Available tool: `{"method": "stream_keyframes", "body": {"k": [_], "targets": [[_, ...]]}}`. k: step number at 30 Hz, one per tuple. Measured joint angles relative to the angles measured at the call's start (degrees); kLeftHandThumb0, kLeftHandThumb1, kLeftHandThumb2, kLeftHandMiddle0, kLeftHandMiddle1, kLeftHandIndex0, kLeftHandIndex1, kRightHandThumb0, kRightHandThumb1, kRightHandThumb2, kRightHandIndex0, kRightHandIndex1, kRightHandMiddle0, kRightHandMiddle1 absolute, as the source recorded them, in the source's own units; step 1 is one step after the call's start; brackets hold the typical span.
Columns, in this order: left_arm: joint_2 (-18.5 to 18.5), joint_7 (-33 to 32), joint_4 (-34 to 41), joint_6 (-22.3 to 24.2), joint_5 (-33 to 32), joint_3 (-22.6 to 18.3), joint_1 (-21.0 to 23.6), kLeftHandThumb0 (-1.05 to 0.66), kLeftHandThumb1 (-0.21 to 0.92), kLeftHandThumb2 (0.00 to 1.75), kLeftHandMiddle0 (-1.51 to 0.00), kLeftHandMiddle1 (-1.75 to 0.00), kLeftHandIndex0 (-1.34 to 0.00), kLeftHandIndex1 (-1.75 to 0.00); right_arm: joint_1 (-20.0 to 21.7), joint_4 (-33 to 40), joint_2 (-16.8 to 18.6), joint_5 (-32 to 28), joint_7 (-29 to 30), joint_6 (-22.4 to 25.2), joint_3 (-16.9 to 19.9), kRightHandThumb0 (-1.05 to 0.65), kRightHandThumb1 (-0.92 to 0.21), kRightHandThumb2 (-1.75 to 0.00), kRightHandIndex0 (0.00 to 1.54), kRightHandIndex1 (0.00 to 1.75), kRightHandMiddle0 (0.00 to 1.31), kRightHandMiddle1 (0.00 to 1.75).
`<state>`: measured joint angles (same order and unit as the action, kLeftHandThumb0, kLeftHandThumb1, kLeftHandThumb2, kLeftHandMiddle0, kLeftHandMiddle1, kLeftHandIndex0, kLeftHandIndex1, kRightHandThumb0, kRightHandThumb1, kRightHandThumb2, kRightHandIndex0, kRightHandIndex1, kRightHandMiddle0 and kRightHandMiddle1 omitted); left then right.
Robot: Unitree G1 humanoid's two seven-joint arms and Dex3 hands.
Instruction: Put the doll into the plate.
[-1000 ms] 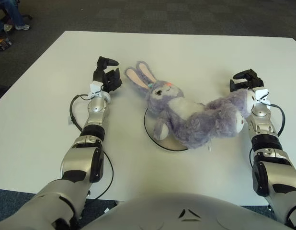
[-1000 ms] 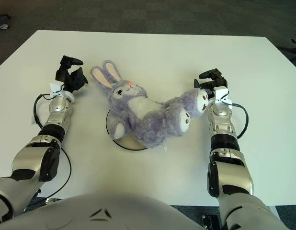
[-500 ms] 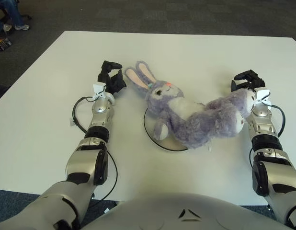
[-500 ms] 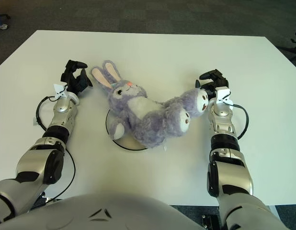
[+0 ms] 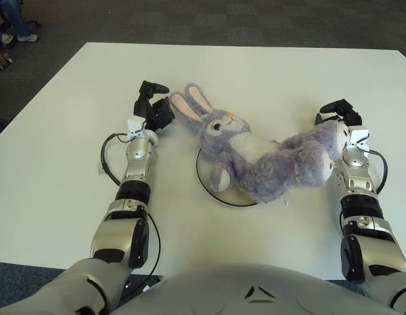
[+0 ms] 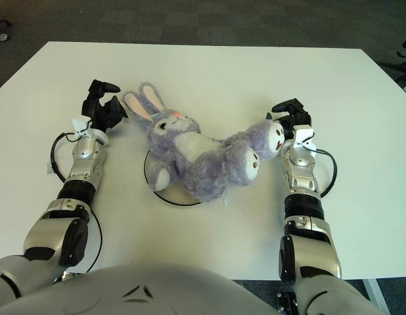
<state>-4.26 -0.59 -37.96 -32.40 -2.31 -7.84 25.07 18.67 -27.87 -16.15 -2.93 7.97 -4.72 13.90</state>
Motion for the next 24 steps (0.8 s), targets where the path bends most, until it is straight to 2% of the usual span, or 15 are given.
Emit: {"method": "stream_keyframes", "body": {"k": [9,15,24], "targets": [[1.8,-2.5,9.9,0.8,2.2,1.5,-5.4,-0.37,0.73,0.79,-0.94,-1.75,-0.31,-1.75,-3.5,6.6,2.9,-1.4,1.1,1.9,1.5,-0.01,-0.14,-1.47,0.78,1.6,0.53,1.75],[3.5,-2.9,16.3,3.2,1.5,1.8,-8.6,-0.37,0.72,0.8,-0.98,-1.75,-0.31,-1.75,-6.0,11.1,5.3,-3.7,0.5,1.9,2.3,-0.01,-0.09,-1.57,0.79,1.71,0.55,1.74],[5.0,-2.6,20.7,5.0,-0.3,1.8,-11.2,-0.38,0.71,0.82,-1.01,-1.75,-0.32,-1.75,-8.0,14.9,7.9,-7.1,-1.7,0.0,3.3,-0.01,-0.06,-1.58,0.81,1.75,0.65,1.6]]}}
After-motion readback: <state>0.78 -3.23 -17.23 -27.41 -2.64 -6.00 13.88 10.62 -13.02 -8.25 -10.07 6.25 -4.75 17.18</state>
